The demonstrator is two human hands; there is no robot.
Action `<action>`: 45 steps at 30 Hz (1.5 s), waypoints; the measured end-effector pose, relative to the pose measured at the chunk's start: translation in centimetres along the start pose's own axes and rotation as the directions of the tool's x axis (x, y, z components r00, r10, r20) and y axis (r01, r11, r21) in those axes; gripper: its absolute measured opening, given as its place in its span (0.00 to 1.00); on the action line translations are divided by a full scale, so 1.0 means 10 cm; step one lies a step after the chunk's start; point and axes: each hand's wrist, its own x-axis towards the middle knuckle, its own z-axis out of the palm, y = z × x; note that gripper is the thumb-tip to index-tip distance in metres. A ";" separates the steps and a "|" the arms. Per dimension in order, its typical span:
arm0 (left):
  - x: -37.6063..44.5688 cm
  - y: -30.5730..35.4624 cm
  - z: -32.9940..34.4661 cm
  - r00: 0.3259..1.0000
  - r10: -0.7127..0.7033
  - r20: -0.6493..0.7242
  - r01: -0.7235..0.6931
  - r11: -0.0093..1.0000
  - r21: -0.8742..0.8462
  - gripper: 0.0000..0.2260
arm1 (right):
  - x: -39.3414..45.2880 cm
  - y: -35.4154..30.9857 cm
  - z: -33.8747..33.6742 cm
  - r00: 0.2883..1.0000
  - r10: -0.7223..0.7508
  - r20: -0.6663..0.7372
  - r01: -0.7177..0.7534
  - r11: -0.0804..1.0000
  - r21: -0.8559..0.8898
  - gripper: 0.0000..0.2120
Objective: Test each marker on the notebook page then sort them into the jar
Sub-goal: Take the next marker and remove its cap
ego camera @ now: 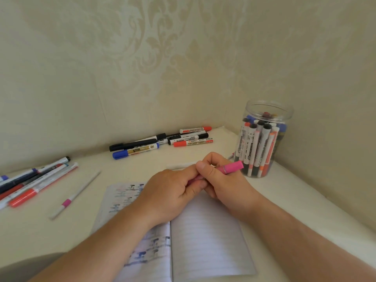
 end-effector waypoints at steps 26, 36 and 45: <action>0.02 -0.15 -0.29 0.870 -0.409 0.275 0.410 0.910 0.055 0.44 | 0.08 -0.11 -0.26 0.987 0.114 -0.115 -0.100 0.987 0.122 0.03; -0.01 -0.14 -0.23 0.843 -0.462 0.275 0.403 0.881 0.248 0.32 | 0.08 -0.03 -0.18 0.986 -0.014 -0.164 -0.025 0.972 -0.234 0.13; 0.01 -0.17 -0.13 0.859 -0.495 0.132 0.466 0.862 0.197 0.24 | 0.11 0.01 -0.15 0.999 -0.014 -0.039 -0.001 0.938 -0.346 0.05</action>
